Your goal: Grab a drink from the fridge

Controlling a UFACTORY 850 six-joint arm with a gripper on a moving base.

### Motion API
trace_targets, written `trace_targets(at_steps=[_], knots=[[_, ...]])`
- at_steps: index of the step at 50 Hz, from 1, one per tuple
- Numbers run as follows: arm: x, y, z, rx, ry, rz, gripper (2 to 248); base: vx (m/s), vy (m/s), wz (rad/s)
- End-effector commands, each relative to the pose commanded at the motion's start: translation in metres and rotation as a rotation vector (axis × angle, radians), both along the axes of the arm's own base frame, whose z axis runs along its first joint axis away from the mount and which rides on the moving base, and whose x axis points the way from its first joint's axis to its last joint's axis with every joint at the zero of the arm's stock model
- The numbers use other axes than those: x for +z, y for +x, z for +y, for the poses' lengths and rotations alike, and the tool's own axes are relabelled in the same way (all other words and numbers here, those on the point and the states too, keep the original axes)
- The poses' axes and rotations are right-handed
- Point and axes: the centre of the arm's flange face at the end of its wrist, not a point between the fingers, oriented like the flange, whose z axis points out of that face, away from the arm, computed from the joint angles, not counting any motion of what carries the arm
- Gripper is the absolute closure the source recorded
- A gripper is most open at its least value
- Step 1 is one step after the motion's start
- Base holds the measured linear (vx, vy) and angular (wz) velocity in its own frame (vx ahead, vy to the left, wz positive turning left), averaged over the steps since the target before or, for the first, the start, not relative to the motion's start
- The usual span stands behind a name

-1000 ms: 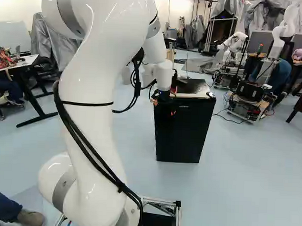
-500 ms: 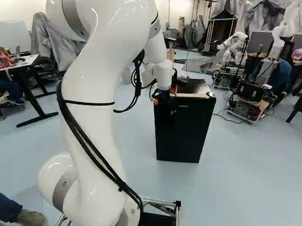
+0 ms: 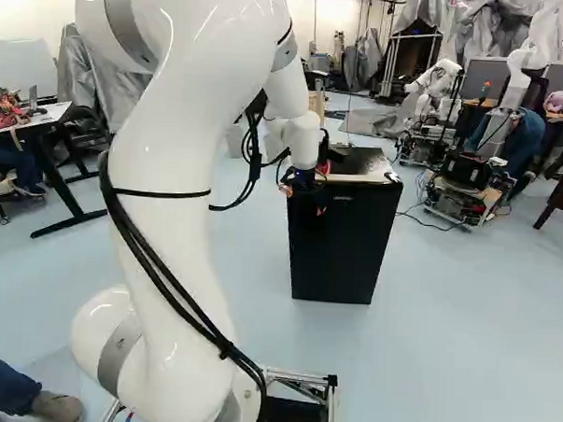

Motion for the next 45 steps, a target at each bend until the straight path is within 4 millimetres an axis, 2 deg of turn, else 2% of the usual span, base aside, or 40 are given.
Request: trace_targets(at_steps=[14, 45], knots=[[0.001, -0.023, 0.007, 0.013, -0.023, -0.009, 3, 0.000, 0.000, 0.000], [0.012, -0.063, -0.005, 0.133, -0.254, -0.198, 3, 0.000, 0.000, 0.000]])
